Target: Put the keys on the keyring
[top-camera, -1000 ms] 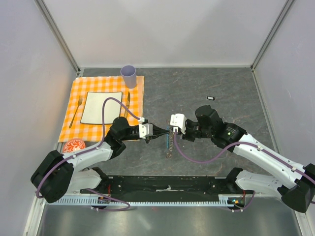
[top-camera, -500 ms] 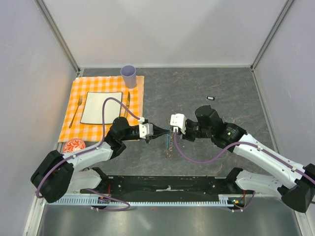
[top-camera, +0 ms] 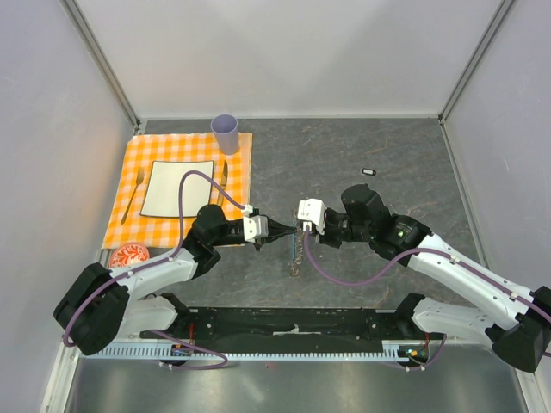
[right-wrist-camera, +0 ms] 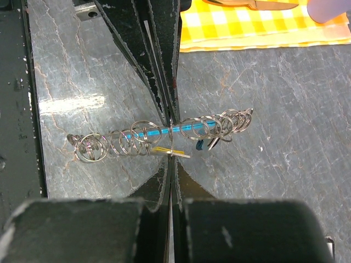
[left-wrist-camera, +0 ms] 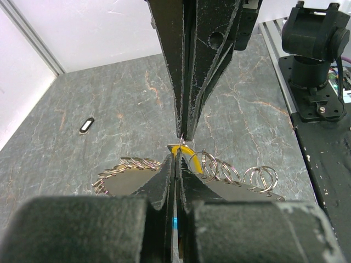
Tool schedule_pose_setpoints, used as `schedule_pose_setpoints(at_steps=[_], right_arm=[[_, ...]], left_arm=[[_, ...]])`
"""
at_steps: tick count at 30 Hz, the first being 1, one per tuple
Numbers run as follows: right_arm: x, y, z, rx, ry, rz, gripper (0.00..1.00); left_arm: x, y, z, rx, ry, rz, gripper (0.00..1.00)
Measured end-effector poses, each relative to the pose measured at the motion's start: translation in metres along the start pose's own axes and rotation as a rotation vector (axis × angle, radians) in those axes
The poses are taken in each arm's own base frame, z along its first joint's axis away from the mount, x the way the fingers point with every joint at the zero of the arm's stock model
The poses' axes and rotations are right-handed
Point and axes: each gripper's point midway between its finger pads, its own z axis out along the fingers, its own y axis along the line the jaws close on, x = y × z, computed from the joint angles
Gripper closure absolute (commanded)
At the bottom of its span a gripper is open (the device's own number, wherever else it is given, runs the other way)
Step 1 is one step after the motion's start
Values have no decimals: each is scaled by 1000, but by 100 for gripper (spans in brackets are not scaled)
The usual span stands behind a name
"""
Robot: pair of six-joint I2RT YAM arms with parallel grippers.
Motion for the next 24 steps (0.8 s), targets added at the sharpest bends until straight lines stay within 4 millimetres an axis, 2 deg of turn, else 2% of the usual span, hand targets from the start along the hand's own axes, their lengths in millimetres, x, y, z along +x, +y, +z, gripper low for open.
schedule_pose_setpoints(at_steps=[24], right_arm=[[1,-2,0,10,6,0,100]], left_arm=[[0,0,0,1,-1,0,98]])
